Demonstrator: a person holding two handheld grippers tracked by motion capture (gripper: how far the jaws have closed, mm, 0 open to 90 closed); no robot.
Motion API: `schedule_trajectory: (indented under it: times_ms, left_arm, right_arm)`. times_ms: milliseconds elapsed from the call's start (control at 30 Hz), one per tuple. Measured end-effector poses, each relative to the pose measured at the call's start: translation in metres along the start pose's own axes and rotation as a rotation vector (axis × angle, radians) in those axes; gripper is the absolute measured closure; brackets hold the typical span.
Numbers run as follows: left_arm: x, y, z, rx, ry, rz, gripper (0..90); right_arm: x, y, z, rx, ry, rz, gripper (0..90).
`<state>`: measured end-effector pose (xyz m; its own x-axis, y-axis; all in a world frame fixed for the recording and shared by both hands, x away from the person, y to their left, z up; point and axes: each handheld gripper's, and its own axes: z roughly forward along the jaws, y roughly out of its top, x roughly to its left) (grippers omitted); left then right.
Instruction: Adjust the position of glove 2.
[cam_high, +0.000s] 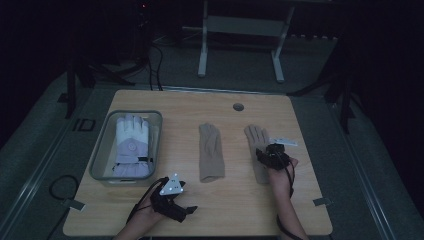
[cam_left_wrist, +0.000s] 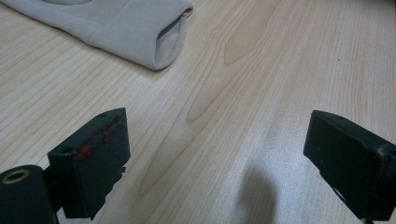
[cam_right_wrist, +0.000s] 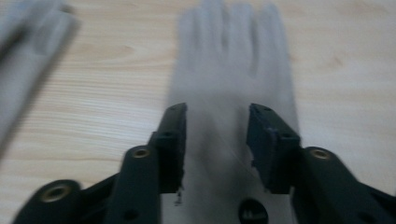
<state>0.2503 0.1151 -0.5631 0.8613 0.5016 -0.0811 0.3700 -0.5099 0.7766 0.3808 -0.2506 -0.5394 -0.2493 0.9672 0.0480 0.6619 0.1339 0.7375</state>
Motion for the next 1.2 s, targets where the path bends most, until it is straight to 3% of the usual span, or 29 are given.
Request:
schedule_trajectory:
  times_ms: [33,100,133,233,300,333,367,633,733,833,867,900,933,967,1033,1133,1200]
  left_arm:
    - [0.000,0.000,0.000,0.000,-0.001,0.000,7.1]
    - [0.000,0.000,0.000,0.001,-0.001,-0.001,7.2]
    - [0.000,0.000,0.000,0.001,-0.001,-0.001,7.1]
    - [0.000,0.000,0.000,0.001,-0.002,-0.003,7.1]
    - [0.000,0.000,0.001,0.005,-0.003,-0.001,7.1]
    - [0.000,0.000,0.001,0.005,-0.003,-0.001,7.1]
    - [0.000,0.000,0.001,0.008,-0.002,-0.001,7.2]
    - [0.000,0.000,0.001,0.012,-0.003,0.000,7.1]
    - [0.000,0.000,0.001,0.013,-0.003,0.000,7.1]
    - [-0.001,-0.001,0.002,0.015,-0.001,0.003,7.2]
    - [-0.001,-0.001,0.002,0.017,0.000,0.003,7.2]
    - [-0.001,-0.001,0.002,0.019,0.000,0.002,7.2]
    - [-0.001,-0.001,0.002,0.020,-0.001,0.002,7.2]
    - [-0.001,-0.001,0.002,0.020,-0.001,0.002,7.2]
    - [0.000,0.000,0.002,0.011,-0.002,-0.006,7.2]
    - [0.000,0.000,0.002,0.015,-0.003,-0.002,7.2]
    - [0.000,0.000,0.002,0.015,-0.004,-0.002,7.2]
  right_arm:
    - [-0.002,0.002,-0.001,0.005,-0.005,-0.017,54.6]
    - [-0.010,0.006,-0.004,0.005,0.046,-0.037,53.3]
    - [-0.010,0.006,-0.004,0.005,0.046,-0.037,53.3]
    - [-0.023,0.010,-0.007,0.029,0.081,-0.124,52.1]
    - [-0.026,0.010,-0.006,0.050,0.098,-0.173,49.2]
    - [-0.026,0.010,-0.006,0.050,0.098,-0.173,49.2]
    - [-0.028,0.009,-0.004,0.053,0.104,-0.213,50.0]
    - [-0.034,0.001,0.007,0.039,0.151,-0.254,54.0]
    - [-0.034,-0.003,0.012,0.052,0.161,-0.250,57.2]
    - [-0.034,-0.007,0.012,0.023,0.165,-0.251,61.5]
    - [-0.035,-0.009,0.012,0.009,0.159,-0.242,66.8]
    - [-0.034,-0.010,0.011,0.007,0.142,-0.211,77.5]
    - [-0.031,-0.010,0.011,0.005,0.128,-0.203,79.2]
    - [-0.031,-0.010,0.011,0.005,0.128,-0.203,79.2]
    - [-0.023,-0.010,0.009,0.009,0.069,-0.181,82.4]
    - [-0.019,-0.009,0.008,0.002,0.040,-0.164,83.2]
    - [-0.012,-0.005,0.003,-0.004,0.032,-0.112,83.6]
